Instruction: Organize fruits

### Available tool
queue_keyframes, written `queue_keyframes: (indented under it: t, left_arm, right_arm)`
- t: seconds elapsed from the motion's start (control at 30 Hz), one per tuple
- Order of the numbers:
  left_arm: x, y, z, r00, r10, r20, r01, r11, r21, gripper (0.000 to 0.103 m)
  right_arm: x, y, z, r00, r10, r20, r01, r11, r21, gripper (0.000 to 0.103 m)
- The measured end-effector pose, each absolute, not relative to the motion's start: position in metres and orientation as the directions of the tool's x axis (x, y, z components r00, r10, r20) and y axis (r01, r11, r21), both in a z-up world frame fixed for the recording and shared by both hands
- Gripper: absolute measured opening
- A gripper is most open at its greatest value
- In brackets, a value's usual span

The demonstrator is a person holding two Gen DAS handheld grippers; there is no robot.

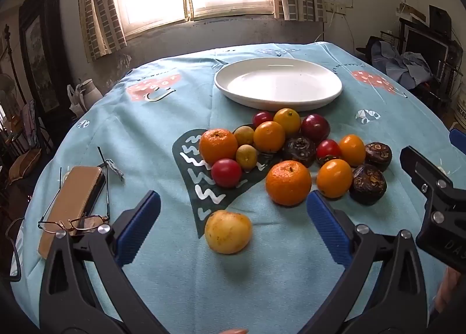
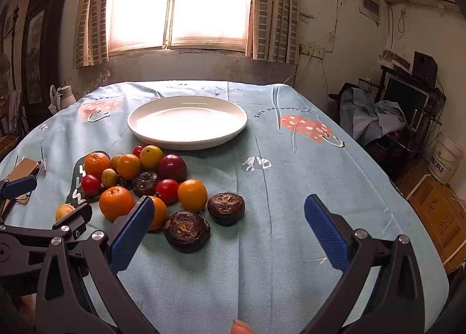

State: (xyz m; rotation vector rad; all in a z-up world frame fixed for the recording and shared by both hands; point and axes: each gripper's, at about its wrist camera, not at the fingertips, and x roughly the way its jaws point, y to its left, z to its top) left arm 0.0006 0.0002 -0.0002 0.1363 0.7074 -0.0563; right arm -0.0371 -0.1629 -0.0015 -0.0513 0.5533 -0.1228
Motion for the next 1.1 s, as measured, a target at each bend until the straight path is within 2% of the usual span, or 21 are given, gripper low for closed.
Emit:
queue_keyframes:
  t: [1.1]
  left_arm:
    - [-0.0027, 0.0004, -0.0003, 0.763, -0.002, -0.647, 0.102, 0.988, 0.117, 0.101]
  right_arm:
    - [-0.035, -0.1631, -0.0058, 0.844, -0.116, -0.524, 0.096, 0.993, -0.065, 0.102]
